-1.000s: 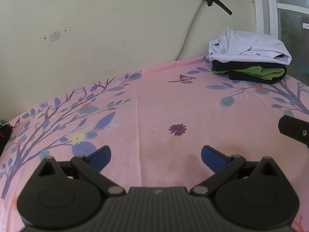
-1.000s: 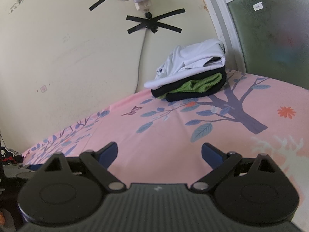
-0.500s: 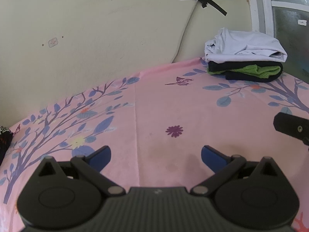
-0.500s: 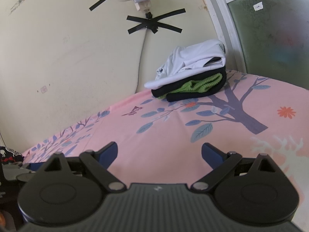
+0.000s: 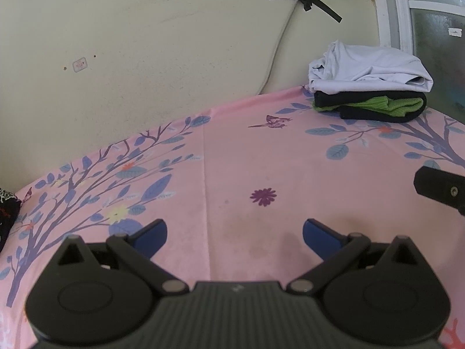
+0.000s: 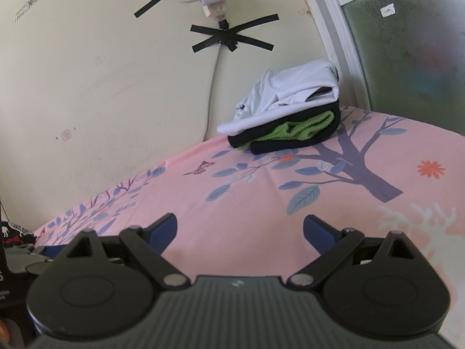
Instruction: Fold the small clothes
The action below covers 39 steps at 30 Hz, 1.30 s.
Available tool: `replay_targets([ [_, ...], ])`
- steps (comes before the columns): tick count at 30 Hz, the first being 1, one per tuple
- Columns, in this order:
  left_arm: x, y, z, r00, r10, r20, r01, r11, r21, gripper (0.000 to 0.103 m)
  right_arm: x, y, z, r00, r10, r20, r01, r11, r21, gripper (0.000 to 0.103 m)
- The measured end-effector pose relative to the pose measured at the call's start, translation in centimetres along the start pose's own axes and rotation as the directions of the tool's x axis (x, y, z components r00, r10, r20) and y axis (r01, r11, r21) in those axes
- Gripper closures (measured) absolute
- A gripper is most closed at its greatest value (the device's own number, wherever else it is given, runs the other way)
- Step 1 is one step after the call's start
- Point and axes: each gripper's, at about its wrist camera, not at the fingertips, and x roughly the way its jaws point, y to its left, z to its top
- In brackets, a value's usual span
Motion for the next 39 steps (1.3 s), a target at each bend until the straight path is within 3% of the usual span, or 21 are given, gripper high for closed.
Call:
replay_targets([
  [39, -0.02, -0.01, 0.05, 1.000, 0.018, 0.005, -0.018, 1.000, 0.009, 0.000, -0.10, 0.02, 0.01, 1.000, 0.001, 0.002, -0.001, 1.000, 0.002, 0.011],
])
